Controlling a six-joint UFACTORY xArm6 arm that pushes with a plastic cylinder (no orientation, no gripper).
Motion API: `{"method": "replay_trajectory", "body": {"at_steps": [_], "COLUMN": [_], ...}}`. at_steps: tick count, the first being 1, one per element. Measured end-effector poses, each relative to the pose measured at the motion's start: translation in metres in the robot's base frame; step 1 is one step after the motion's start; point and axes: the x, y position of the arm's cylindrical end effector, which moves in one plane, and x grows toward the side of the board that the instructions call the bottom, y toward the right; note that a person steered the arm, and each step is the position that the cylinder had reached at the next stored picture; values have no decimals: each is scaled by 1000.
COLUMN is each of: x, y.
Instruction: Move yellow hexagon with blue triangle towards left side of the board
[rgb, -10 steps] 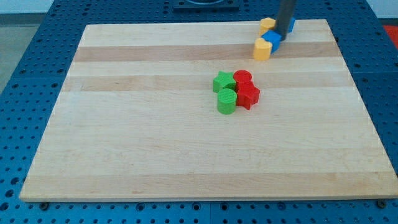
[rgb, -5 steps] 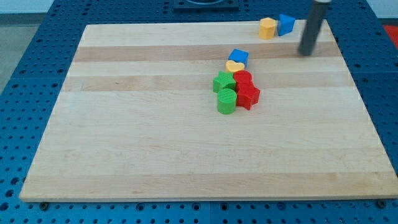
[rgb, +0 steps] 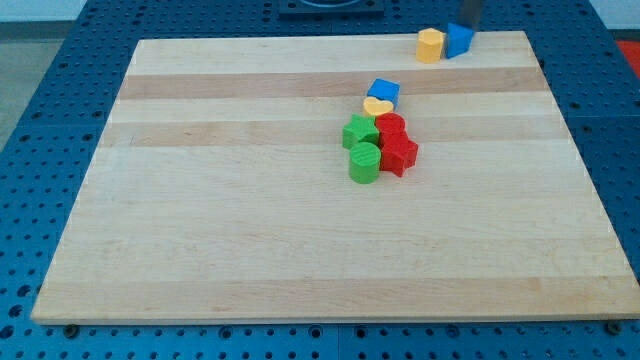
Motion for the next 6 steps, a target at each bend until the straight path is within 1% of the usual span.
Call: {"method": "replay_trajectory", "body": {"at_steps": [1, 2, 3, 4, 5, 6], "x": [3, 7, 2, 0, 0, 5], "y": [-66, -99, -93, -58, 30, 82]}}
